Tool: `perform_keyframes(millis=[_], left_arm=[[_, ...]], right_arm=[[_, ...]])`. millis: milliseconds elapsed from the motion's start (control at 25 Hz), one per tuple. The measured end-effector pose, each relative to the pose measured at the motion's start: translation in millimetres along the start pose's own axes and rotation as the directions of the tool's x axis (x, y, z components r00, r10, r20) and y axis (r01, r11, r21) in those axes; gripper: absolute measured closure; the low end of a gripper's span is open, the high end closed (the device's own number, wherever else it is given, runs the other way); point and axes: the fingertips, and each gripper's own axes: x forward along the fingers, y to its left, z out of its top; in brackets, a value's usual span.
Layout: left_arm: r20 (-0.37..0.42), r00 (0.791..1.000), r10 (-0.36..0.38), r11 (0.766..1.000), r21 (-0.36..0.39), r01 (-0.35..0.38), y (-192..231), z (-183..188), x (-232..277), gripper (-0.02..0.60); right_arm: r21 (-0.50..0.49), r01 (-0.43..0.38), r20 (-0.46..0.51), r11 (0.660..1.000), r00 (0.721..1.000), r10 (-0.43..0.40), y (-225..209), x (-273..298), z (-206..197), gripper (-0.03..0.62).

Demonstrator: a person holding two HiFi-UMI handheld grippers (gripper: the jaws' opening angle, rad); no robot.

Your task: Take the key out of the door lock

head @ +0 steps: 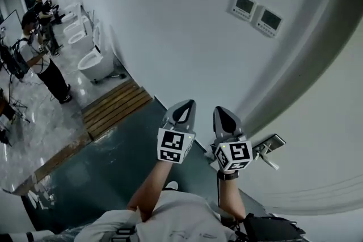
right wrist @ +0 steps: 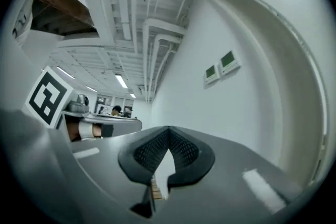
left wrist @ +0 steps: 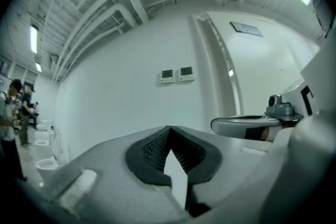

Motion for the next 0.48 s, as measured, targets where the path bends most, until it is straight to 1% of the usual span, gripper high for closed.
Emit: perform_keyframes(millis=[40, 120, 200, 240, 280, 320, 400, 440, 480], left_arm=[[0.015, 0.997, -0.07, 0.997, -0.017, 0.07, -14.4, 3.1, 13.3, 0.582], [0.038, 0.981, -0.188, 0.981, -0.034, 0.189, -39.7, 6.2, 33.9, 0.581], [0.046, 0.958, -0.284, 0.958, -0.032, 0.286, -64.5, 4.8, 50.3, 0.581], [0.047, 0.941, -0.336, 0.941, -0.032, 0.337, -80.2, 3.2, 56.4, 0.581], [0.049, 0.918, -0.394, 0.917, -0.035, 0.396, -98.8, 2.0, 60.9, 0.581], [0.053, 0.888, -0.457, 0.887, -0.04, 0.46, -119.5, 1.5, 63.9, 0.581], [0.061, 0.82, -0.57, 0.819, -0.039, 0.572, -161.2, 1.1, 66.4, 0.581], [0.062, 0.791, -0.609, 0.791, -0.035, 0.611, -179.7, 0.4, 67.2, 0.581], [0.061, 0.768, -0.637, 0.768, -0.033, 0.64, -195.9, -0.5, 68.1, 0.581]], right_arm=[[-0.011, 0.052, 0.0, 0.999, 0.999, -0.052, -13.8, -4.8, 2.1, 0.589], [-0.035, 0.147, 0.003, 0.988, 0.989, -0.147, -34.2, -16.1, 5.4, 0.589], [-0.057, 0.237, 0.004, 0.97, 0.972, -0.237, -50.7, -31.1, 7.0, 0.589], [-0.065, 0.283, 0.002, 0.957, 0.959, -0.284, -58.5, -42.3, 6.4, 0.589], [-0.068, 0.332, -0.004, 0.941, 0.943, -0.333, -66.5, -56.3, 4.0, 0.589], [-0.066, 0.382, -0.014, 0.922, 0.923, -0.384, -74.6, -72.1, -0.4, 0.589], [-0.055, 0.479, -0.038, 0.876, 0.876, -0.481, -90.8, -105.8, -11.2, 0.589], [-0.051, 0.521, -0.049, 0.852, 0.851, -0.523, -98.6, -122.7, -15.1, 0.589], [-0.048, 0.556, -0.055, 0.829, 0.828, -0.559, -106.3, -139.1, -17.0, 0.589]])
